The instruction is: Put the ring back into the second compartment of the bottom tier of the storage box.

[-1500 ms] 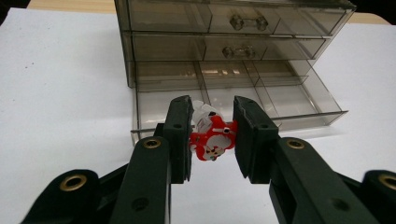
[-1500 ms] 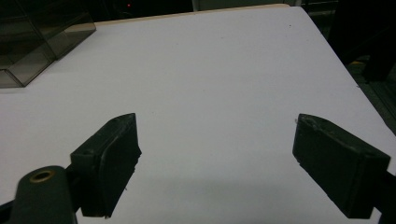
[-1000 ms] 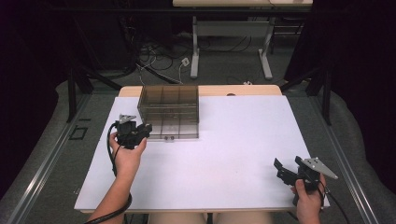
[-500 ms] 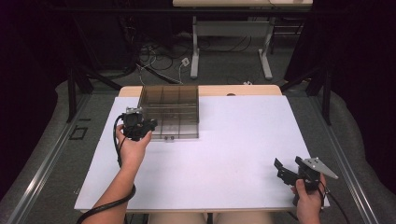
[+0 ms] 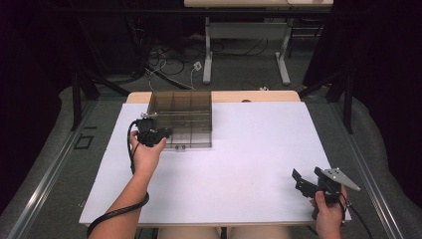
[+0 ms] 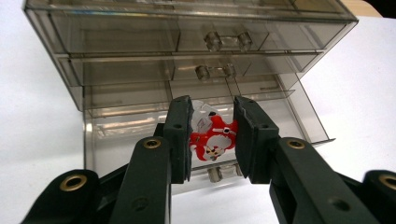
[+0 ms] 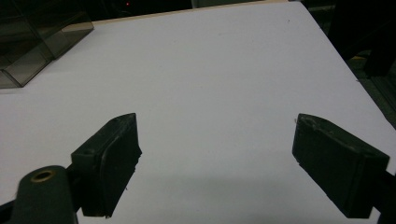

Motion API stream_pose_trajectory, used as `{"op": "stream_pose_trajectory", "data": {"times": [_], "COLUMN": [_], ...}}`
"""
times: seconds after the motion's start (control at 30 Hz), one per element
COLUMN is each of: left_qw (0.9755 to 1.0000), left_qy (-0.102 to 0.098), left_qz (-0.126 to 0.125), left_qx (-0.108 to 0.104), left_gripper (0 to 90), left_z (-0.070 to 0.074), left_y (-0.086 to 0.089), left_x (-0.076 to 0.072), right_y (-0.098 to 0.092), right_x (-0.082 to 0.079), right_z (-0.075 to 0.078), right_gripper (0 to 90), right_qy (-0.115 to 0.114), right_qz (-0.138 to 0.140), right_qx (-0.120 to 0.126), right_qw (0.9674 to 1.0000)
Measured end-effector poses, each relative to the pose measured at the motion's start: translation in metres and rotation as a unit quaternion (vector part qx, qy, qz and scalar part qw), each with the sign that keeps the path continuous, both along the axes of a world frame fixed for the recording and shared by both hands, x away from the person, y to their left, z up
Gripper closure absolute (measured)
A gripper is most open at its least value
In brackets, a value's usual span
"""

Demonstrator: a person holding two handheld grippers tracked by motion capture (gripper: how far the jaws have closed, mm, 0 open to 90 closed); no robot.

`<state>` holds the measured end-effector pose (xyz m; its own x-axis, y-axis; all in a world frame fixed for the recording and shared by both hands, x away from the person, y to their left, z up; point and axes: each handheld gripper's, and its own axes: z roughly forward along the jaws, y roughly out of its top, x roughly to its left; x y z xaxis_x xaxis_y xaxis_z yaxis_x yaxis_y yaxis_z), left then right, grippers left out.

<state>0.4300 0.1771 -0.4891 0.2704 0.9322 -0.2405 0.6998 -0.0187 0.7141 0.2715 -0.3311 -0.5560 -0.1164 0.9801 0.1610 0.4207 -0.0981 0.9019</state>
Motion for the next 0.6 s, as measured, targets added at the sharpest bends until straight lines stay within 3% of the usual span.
{"op": "stream_pose_trajectory", "data": {"times": [0.6], "left_qw": [0.9995], "left_qy": [0.029], "left_qz": [-0.007], "left_qx": [0.003], "left_gripper": [68.1], "left_z": [-0.022], "left_y": [-0.020], "left_x": [0.016], "right_y": [0.000], "right_x": [0.001], "right_z": [0.000], "right_gripper": [14.5], "right_qy": [0.005], "right_qz": [0.000], "right_qx": [0.000], "right_qw": [1.0000]}}
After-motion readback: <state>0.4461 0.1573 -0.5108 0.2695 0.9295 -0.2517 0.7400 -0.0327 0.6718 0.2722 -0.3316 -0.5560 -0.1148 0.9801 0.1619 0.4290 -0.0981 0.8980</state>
